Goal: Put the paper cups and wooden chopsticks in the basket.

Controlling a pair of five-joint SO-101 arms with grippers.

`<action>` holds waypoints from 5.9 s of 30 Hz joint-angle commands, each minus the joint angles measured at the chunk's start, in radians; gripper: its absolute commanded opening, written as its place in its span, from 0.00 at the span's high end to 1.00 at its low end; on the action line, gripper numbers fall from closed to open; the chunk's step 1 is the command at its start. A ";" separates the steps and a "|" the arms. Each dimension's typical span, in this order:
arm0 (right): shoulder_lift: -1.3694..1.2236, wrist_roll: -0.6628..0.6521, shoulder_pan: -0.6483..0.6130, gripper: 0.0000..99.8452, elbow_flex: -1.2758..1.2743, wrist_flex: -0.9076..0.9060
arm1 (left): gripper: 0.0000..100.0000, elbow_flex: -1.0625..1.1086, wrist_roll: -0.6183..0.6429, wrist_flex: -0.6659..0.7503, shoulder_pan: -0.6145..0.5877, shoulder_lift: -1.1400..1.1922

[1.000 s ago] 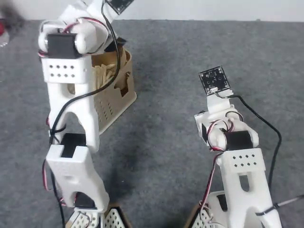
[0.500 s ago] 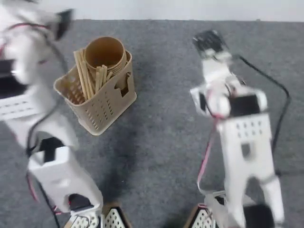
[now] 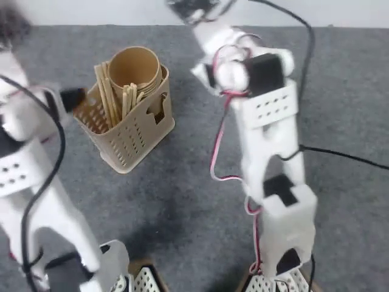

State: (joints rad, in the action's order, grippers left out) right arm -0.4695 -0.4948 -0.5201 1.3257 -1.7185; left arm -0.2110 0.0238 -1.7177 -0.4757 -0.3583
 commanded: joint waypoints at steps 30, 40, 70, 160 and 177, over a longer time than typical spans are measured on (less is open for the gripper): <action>-0.461 -0.060 -0.081 0.86 0.169 0.305 | 0.66 0.568 0.543 0.396 0.186 -0.072; -0.593 -0.060 -0.081 0.86 0.169 0.205 | 0.66 0.568 0.539 0.354 0.101 -0.072; -0.039 -0.124 0.001 0.99 -0.245 -0.077 | 0.66 0.556 0.539 0.437 0.229 -0.063; 0.452 0.066 0.582 0.99 -0.712 0.300 | 0.67 0.335 0.509 0.690 0.238 0.434; -0.016 0.072 0.601 0.99 -1.062 0.704 | 0.67 0.186 0.456 1.007 0.559 0.436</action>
State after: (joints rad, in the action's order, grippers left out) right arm -0.4895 -0.4365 0.1120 0.2562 -1.0418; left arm 0.1051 0.4887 -0.6621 0.0184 0.0836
